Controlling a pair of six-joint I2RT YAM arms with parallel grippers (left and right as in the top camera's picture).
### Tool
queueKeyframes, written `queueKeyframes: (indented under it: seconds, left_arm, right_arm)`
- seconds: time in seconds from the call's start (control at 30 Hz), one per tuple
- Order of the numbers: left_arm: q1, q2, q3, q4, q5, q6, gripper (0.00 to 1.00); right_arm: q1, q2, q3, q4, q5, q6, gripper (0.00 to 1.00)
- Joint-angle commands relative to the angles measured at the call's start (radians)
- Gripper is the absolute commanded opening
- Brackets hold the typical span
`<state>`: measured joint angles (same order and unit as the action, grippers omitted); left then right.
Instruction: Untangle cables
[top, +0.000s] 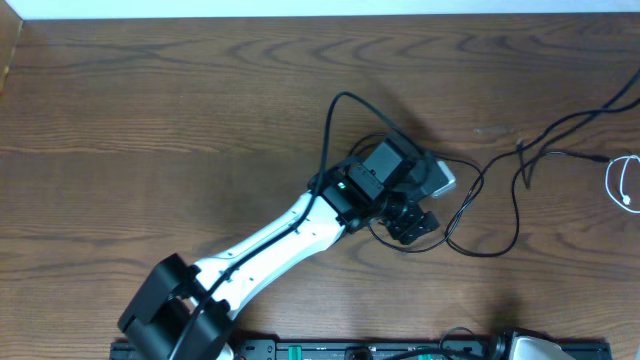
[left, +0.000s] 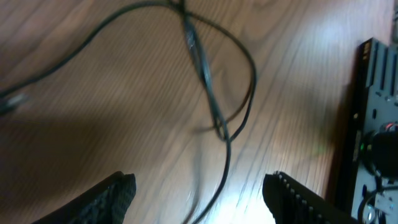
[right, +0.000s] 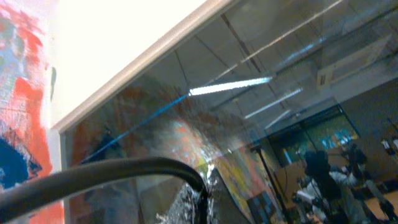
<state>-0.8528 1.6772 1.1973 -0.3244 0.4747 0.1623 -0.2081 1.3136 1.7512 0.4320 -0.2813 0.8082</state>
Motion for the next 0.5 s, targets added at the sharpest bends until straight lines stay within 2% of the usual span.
queueKeyframes:
  seconds: [0.0,0.07,0.37,0.47]
  left_arm:
    - [-0.016,0.032,-0.002,0.053,0.061,0.006,0.71]
    - [-0.025,0.051,-0.002,0.086,0.061,-0.012,0.66]
    - [-0.045,0.166,-0.002,0.206,0.060,-0.021,0.64]
    - [-0.045,0.202,-0.002,0.253,0.060,-0.024,0.58]
  right_arm:
    - [0.000,-0.001,0.009,-0.015,-0.018,0.018,0.01]
    - [0.000,-0.001,0.009,-0.029,-0.024,0.018,0.01]
    - [0.000,-0.001,0.009,-0.032,-0.065,0.018,0.01]
    - [0.000,-0.001,0.009,-0.032,-0.070,0.018,0.01]
